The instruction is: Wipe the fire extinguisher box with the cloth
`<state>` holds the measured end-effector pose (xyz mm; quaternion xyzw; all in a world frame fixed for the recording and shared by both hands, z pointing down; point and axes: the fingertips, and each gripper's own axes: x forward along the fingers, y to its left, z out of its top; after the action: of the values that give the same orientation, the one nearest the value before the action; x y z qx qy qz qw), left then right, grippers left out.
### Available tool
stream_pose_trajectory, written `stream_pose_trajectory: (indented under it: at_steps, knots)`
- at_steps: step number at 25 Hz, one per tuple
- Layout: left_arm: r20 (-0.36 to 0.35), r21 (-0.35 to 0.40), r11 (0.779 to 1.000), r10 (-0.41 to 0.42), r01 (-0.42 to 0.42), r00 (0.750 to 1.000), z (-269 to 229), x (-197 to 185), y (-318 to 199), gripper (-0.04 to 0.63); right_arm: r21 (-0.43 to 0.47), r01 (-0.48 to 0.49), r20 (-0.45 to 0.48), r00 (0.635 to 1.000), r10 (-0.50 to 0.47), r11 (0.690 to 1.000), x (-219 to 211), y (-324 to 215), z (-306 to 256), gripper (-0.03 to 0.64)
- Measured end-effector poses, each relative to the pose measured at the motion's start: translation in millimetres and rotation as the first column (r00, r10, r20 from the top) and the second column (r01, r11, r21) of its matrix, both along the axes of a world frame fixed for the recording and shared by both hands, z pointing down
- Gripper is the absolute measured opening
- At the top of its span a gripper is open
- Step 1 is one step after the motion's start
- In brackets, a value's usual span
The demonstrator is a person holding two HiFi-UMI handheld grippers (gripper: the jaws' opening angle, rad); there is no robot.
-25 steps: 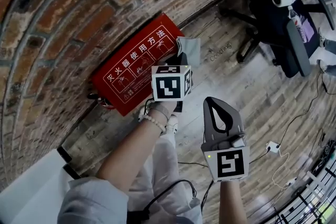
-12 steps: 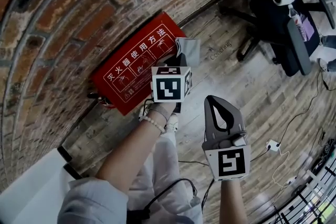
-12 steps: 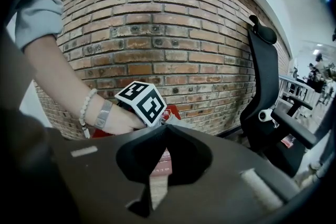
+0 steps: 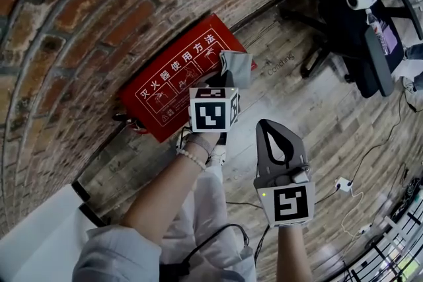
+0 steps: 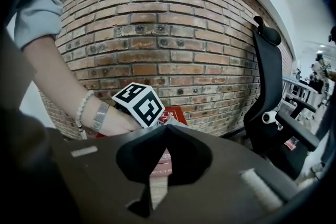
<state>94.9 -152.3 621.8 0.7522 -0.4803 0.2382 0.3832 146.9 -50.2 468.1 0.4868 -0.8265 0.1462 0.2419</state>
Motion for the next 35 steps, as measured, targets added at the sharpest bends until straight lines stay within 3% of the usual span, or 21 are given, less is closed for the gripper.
stream_pose_trajectory:
  at_steps: [21, 35]
  knots:
    - [0.011, -0.005, 0.997, -0.082, 0.082, 0.997, -1.3, -67.4, 36.7, 0.012, 0.008, 0.063, 0.000, 0.998, -0.063, 0.998, -47.5, 8.3, -7.5, 0.011]
    - [0.061, 0.012, 0.995, -0.097, 0.097, 0.993, -1.2, -121.6, 76.8, 0.012, 0.008, 0.136, -0.006, 0.991, -0.136, 0.991, -80.9, 11.8, -8.2, 0.011]
